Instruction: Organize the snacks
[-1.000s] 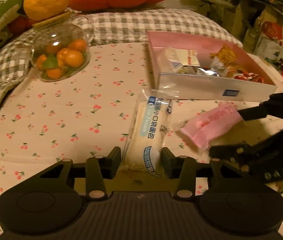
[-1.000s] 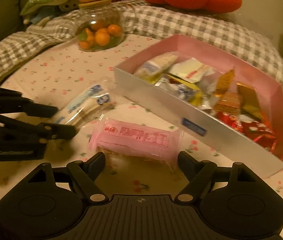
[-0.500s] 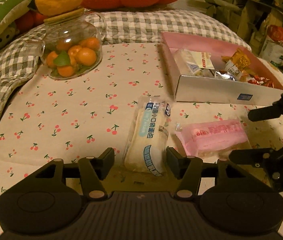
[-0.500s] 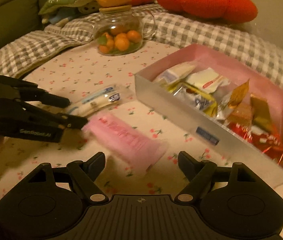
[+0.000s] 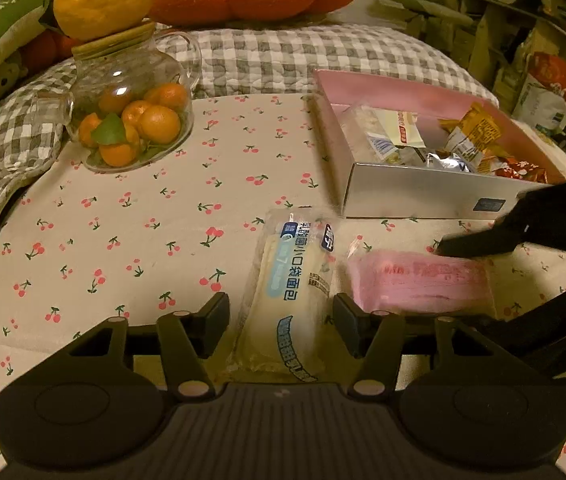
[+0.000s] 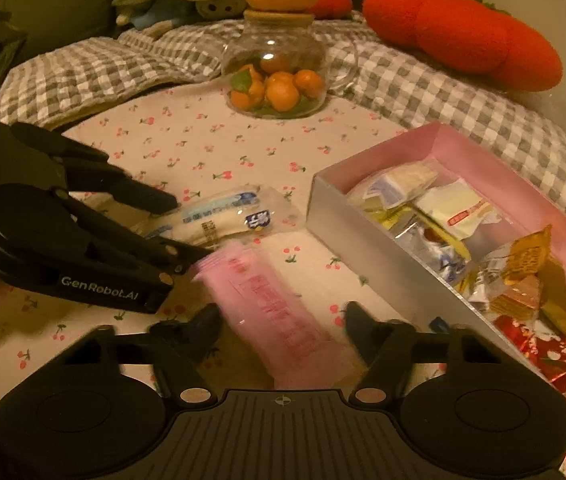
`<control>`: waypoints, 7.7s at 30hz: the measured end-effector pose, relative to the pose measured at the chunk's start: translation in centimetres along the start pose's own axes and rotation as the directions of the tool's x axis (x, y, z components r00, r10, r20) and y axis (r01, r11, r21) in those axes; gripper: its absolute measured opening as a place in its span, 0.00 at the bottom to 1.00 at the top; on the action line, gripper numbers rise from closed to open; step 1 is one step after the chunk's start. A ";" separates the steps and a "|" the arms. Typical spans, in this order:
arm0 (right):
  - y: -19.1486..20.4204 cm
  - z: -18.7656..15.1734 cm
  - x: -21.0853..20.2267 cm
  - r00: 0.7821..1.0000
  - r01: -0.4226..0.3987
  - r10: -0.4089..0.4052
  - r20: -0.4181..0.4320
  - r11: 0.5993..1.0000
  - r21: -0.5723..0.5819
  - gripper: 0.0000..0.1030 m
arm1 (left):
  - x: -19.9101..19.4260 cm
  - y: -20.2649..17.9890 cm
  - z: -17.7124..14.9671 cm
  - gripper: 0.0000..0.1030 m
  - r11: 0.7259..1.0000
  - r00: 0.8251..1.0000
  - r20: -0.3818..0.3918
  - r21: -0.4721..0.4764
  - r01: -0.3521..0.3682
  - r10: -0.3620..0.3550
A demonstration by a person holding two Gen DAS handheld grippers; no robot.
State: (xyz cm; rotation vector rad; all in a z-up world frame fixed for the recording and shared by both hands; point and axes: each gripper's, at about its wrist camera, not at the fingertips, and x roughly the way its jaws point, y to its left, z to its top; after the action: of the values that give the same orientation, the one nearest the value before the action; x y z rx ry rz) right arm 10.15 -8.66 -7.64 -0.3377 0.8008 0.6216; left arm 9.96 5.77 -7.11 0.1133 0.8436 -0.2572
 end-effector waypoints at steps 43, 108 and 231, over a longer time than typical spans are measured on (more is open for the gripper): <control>-8.0 -3.1 -11.2 0.990 0.079 -0.121 0.069 0.894 0.442 0.30 | -4.3 -0.8 2.3 0.27 0.974 0.991 0.023 -0.183 0.131 -0.129; -17.9 -2.3 -7.6 0.962 0.155 -0.269 0.046 0.678 0.719 0.76 | 1.8 -9.8 8.8 0.79 0.981 0.978 0.156 -0.108 0.159 -0.141; -1.6 -6.3 -14.7 0.932 0.332 -0.356 -0.069 0.761 0.557 0.86 | -9.8 -8.8 -0.9 0.99 0.970 0.984 -0.030 -0.167 -0.178 0.175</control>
State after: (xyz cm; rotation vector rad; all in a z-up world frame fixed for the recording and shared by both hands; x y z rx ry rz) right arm -0.20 -18.72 -0.62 0.0766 0.8186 0.0242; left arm 0.70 -0.73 -0.30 0.0313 0.8615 -0.0170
